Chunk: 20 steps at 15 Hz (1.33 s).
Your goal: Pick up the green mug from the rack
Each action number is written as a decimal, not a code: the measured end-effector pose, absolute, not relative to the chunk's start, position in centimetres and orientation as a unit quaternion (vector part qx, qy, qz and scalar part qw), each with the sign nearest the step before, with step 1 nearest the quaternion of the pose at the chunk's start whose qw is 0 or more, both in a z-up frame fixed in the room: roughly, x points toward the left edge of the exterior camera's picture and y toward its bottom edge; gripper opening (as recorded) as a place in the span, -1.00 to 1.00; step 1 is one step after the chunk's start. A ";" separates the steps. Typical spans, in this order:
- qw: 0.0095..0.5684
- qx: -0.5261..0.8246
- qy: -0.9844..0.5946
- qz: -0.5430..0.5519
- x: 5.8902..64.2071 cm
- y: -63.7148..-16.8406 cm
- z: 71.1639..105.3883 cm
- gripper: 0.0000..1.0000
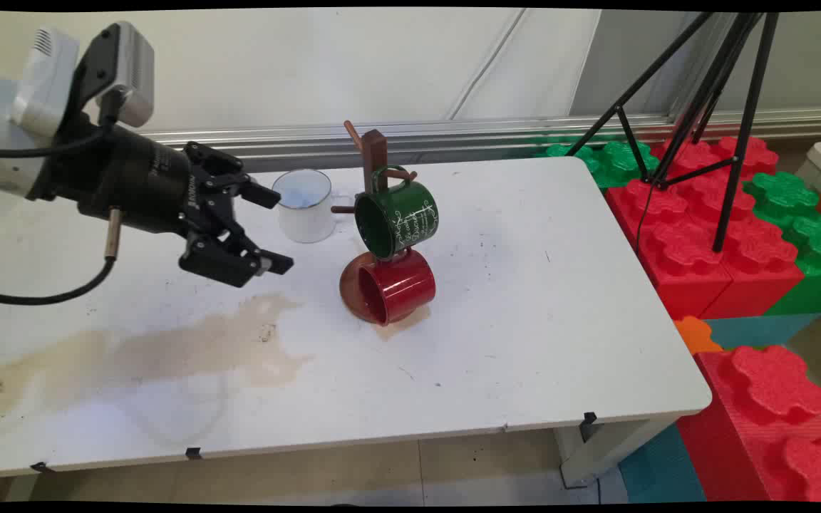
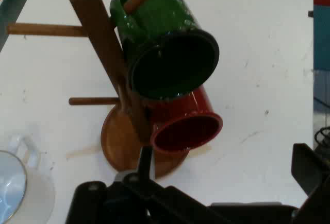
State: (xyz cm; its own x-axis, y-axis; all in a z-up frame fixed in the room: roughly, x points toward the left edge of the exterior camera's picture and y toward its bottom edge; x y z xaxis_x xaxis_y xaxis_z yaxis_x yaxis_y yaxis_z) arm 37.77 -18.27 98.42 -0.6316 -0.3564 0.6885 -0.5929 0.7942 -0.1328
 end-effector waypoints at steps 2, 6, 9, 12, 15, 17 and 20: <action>0.342 0.272 -0.882 0.179 37.3 -18.4 98.2 1.00; 0.357 0.283 -0.871 0.185 36.1 -18.9 97.6 1.00; 0.370 0.297 -0.860 0.187 35.1 -19.5 96.9 1.00; 0.383 0.316 -0.848 0.185 34.0 -20.2 96.0 1.00; 0.394 0.337 -0.836 0.178 33.0 -20.8 95.1 1.00; 0.400 0.349 -0.830 0.173 32.4 -21.1 94.4 1.00; 0.408 0.364 -0.821 0.164 31.6 -21.5 93.5 1.00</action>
State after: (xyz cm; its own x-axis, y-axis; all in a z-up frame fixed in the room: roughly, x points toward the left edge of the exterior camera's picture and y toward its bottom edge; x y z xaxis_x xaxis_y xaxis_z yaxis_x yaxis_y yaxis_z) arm 31.58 -21.50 93.49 -0.4019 -0.4640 0.7894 -0.7321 0.6806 0.0273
